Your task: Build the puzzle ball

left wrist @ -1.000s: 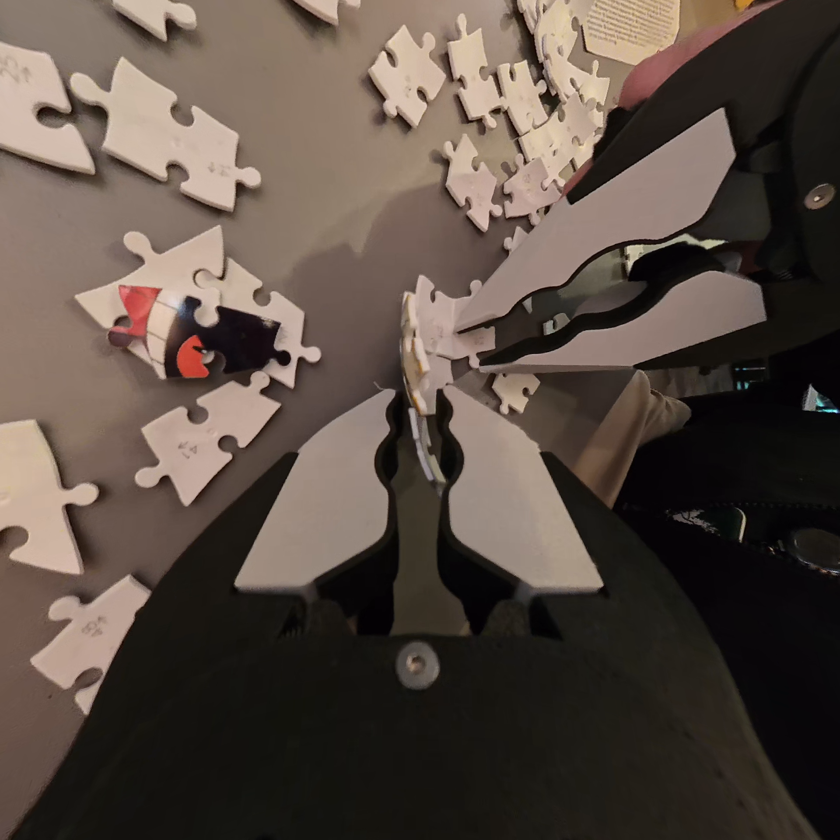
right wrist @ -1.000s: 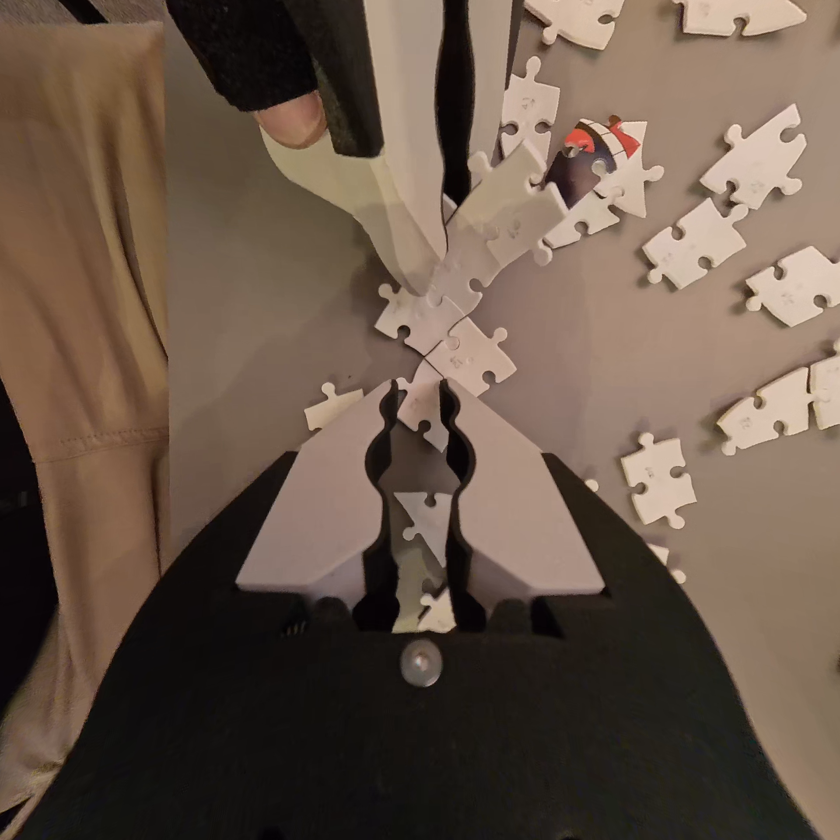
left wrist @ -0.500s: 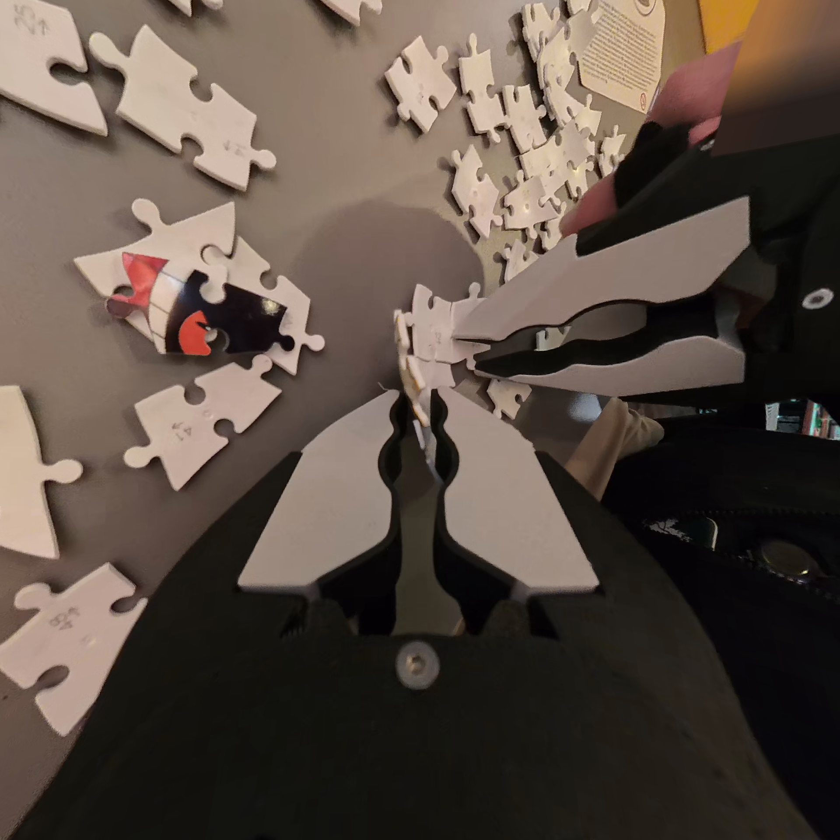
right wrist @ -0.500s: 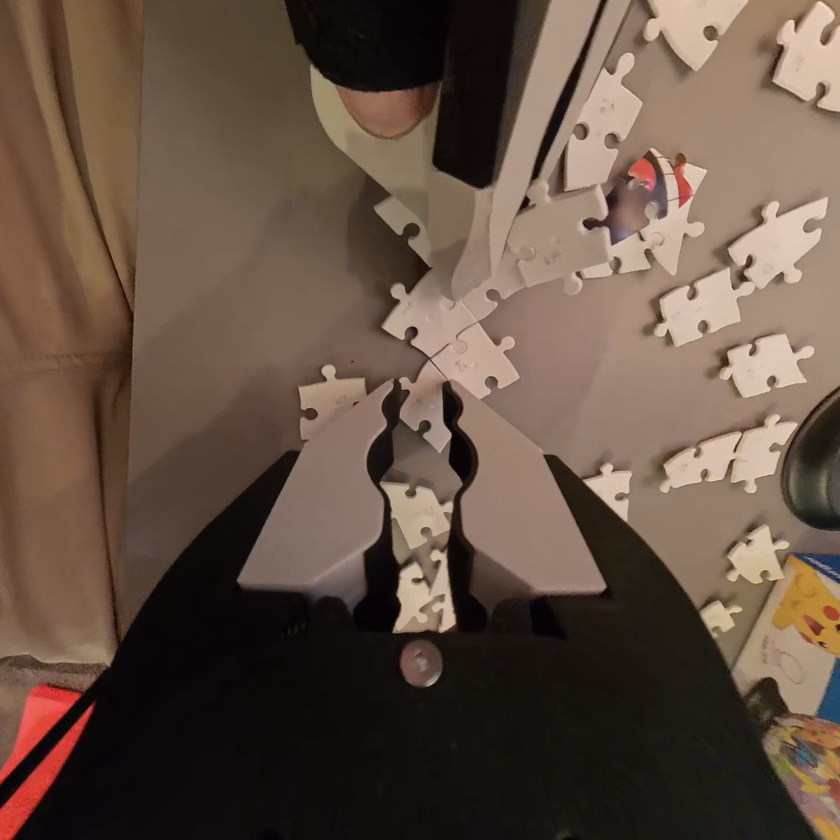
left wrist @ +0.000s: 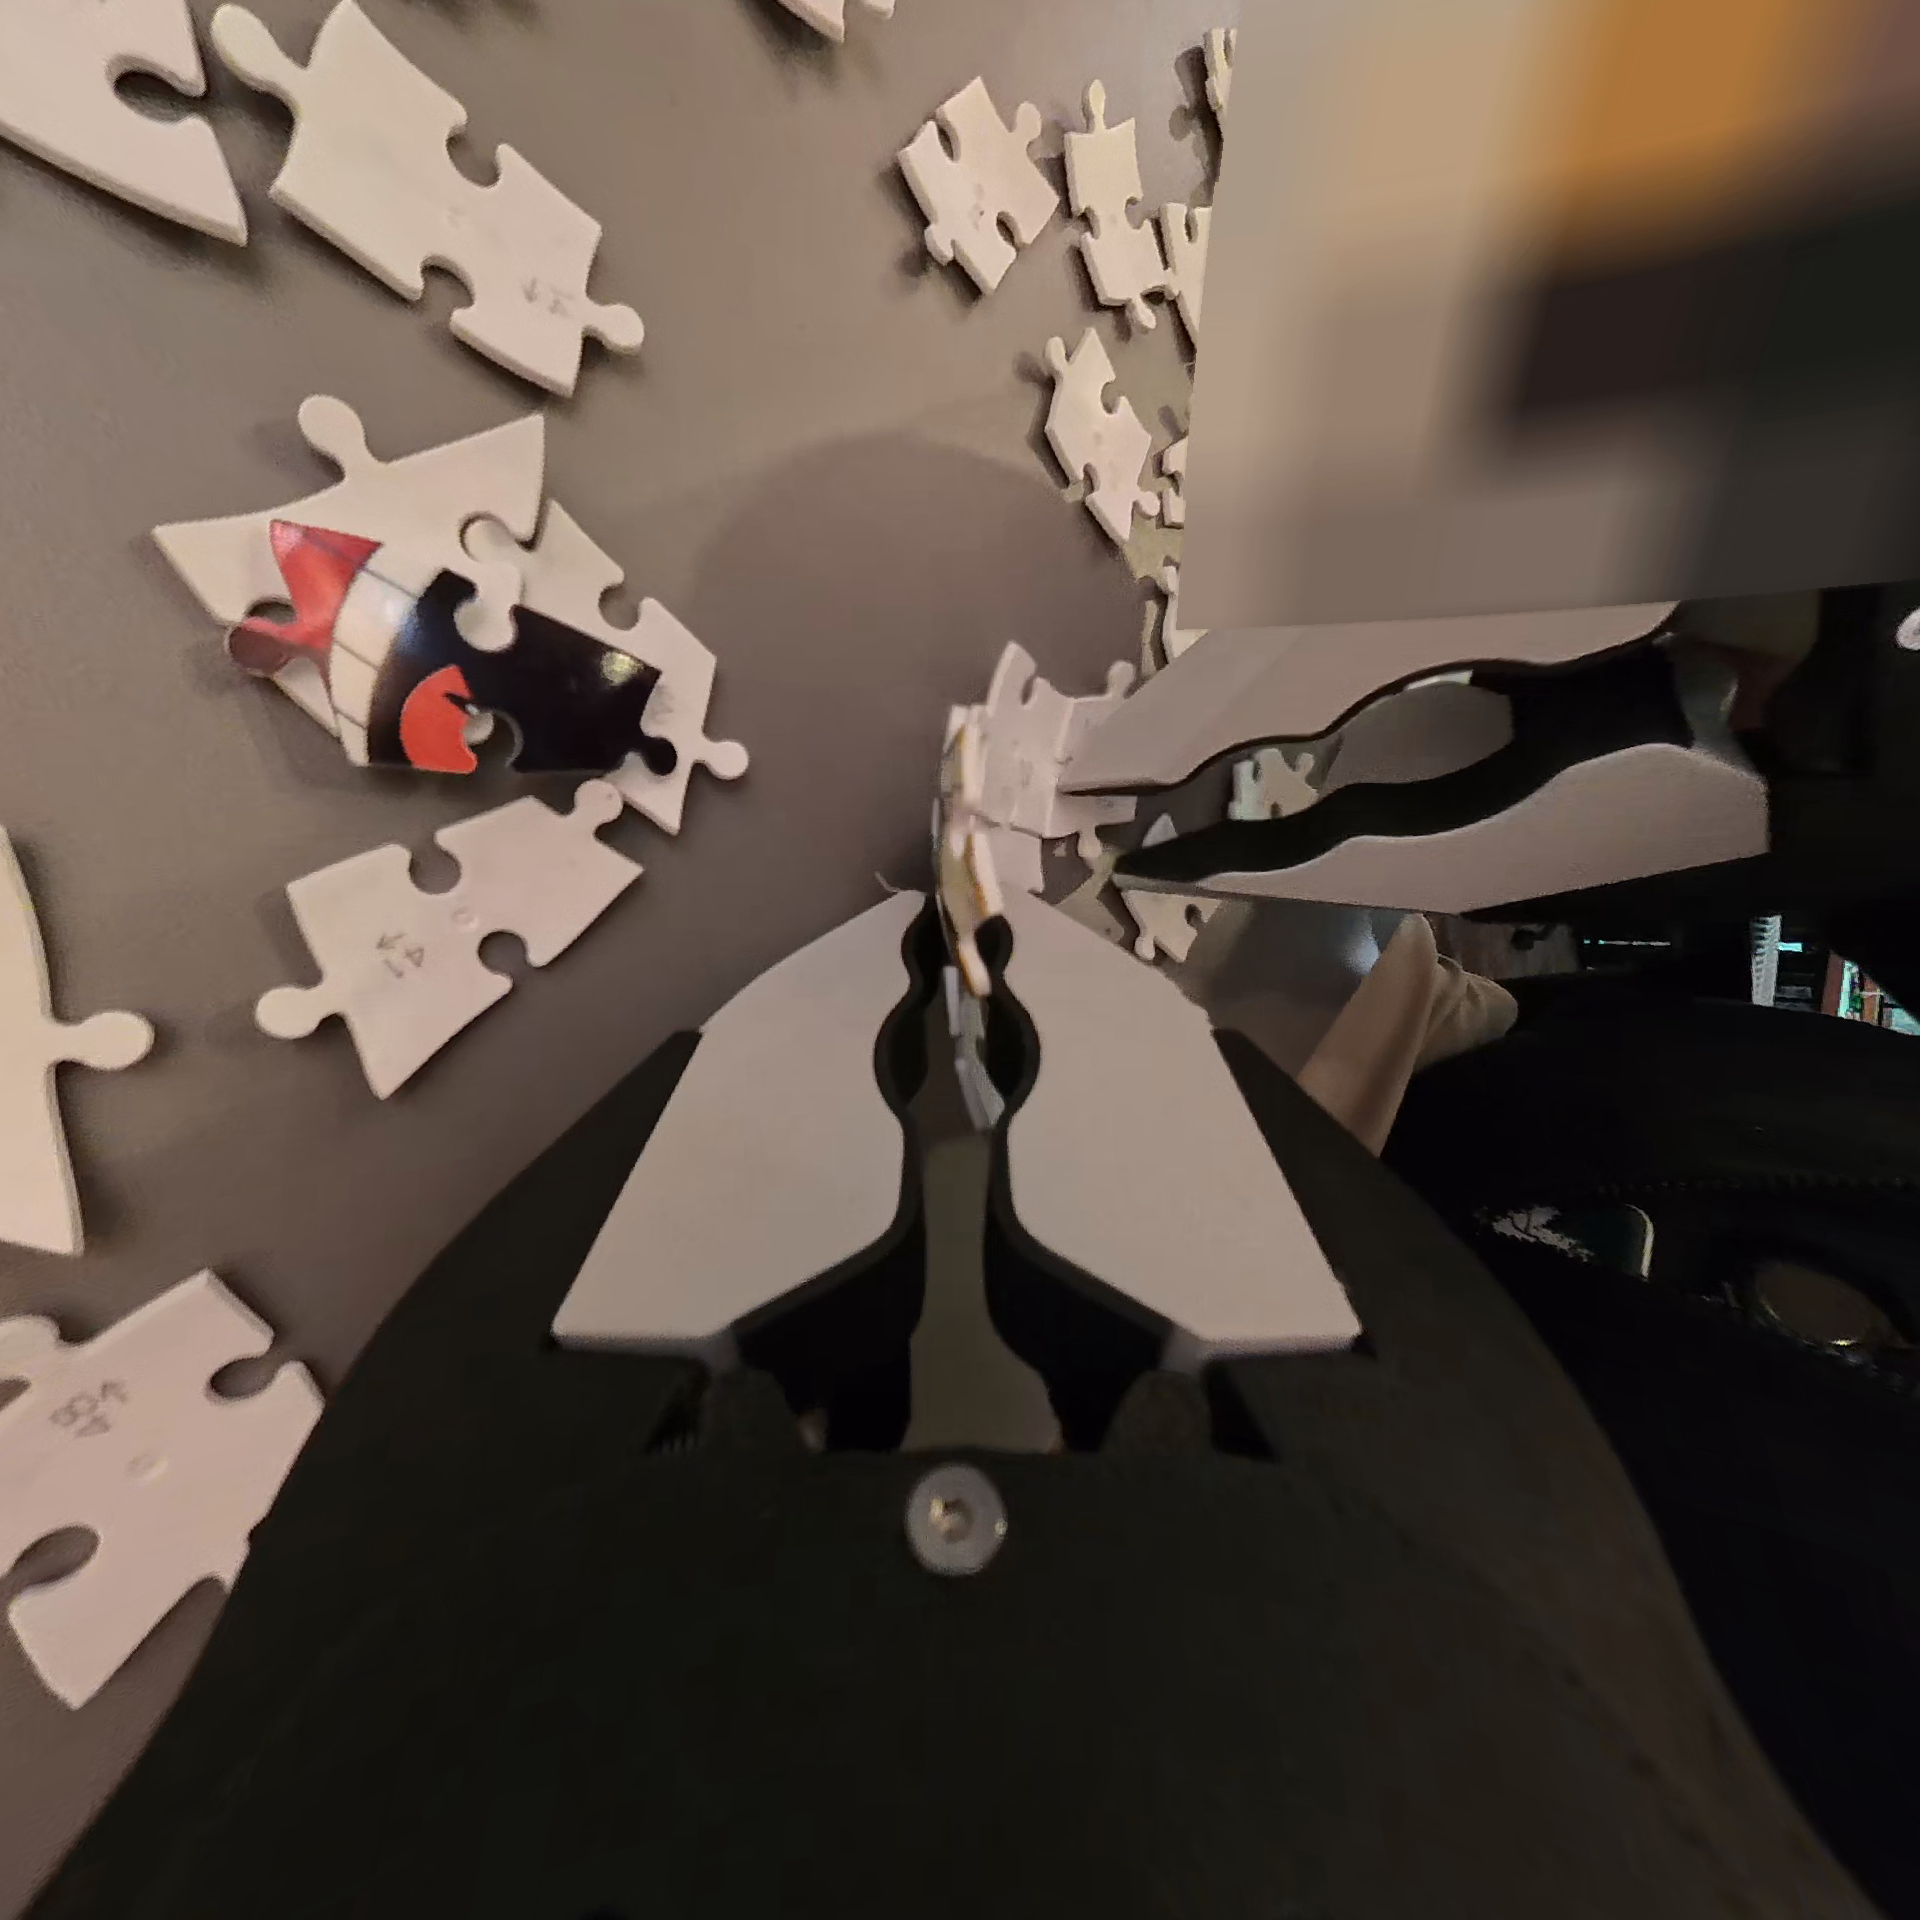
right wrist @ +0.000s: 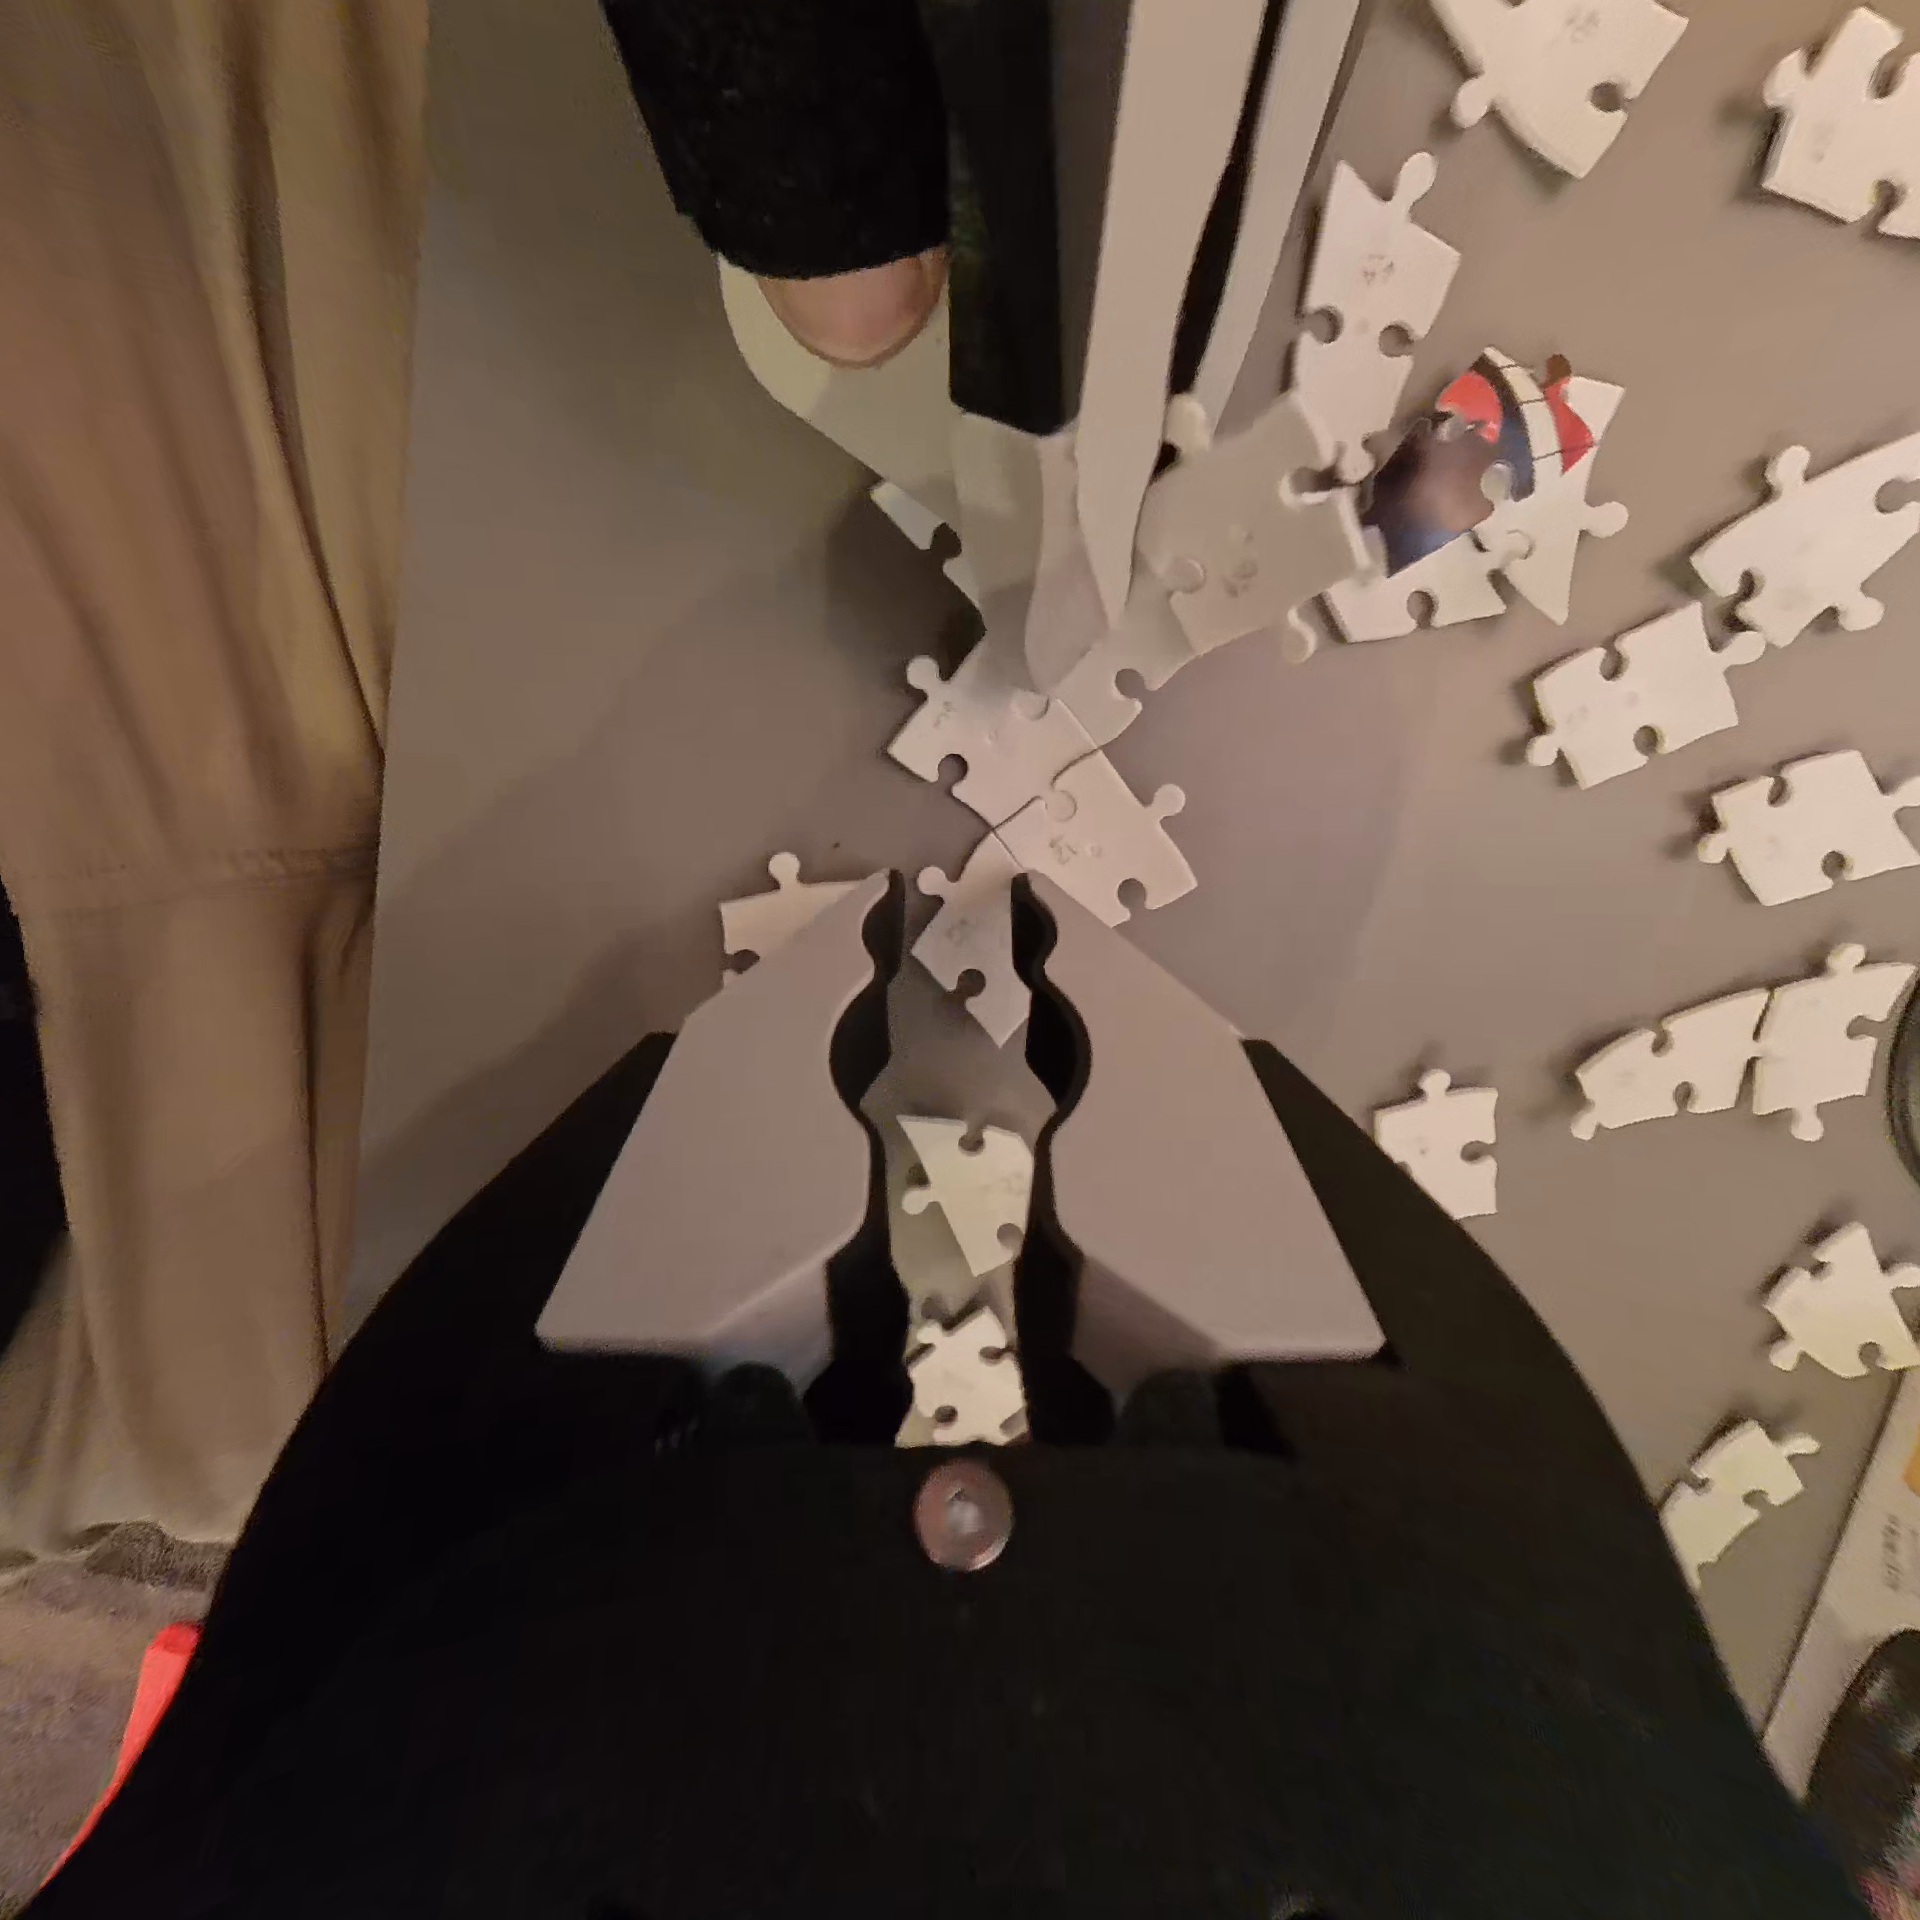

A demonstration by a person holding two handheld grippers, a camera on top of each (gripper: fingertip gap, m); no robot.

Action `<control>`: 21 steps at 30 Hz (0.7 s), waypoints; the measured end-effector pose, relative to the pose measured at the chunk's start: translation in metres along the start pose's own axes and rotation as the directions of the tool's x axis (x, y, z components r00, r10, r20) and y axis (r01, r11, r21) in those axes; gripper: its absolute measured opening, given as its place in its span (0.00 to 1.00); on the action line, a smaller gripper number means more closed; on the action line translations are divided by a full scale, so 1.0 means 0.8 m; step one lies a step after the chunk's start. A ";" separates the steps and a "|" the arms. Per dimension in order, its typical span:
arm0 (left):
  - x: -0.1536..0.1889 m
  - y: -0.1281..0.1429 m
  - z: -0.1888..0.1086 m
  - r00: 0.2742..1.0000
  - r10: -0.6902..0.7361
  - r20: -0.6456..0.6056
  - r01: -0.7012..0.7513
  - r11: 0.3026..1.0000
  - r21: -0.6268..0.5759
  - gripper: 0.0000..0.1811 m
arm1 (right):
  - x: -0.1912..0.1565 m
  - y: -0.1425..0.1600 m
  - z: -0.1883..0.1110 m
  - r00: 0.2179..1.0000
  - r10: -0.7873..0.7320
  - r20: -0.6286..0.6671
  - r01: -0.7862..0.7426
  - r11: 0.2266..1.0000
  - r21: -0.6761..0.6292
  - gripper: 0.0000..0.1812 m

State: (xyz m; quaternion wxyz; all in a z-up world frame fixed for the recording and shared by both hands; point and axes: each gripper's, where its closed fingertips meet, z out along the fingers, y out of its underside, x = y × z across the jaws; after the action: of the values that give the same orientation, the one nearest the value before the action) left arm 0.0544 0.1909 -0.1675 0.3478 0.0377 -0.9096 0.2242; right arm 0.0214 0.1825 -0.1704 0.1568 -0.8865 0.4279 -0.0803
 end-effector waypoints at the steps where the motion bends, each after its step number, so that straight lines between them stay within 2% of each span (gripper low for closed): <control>1: 0.000 0.000 0.000 1.000 -0.002 -0.001 0.002 1.000 0.001 0.03 | 0.001 0.000 0.000 1.000 -0.002 -0.009 0.002 1.000 0.008 0.11; 13: -0.001 0.000 -0.001 1.000 -0.005 -0.006 0.005 1.000 0.001 0.03 | 0.005 -0.003 0.004 0.999 0.033 -0.006 -0.033 0.997 0.073 0.11; 21: 0.000 -0.002 -0.003 1.000 -0.006 -0.005 0.006 1.000 0.009 0.04 | 0.005 -0.003 0.004 0.999 0.016 -0.033 -0.014 0.998 0.066 0.11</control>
State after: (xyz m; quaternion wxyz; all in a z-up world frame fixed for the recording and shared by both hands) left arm 0.0559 0.1904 -0.1653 0.3506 0.0415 -0.9076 0.2271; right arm 0.0263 0.1815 -0.1729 0.1792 -0.8762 0.4341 -0.1082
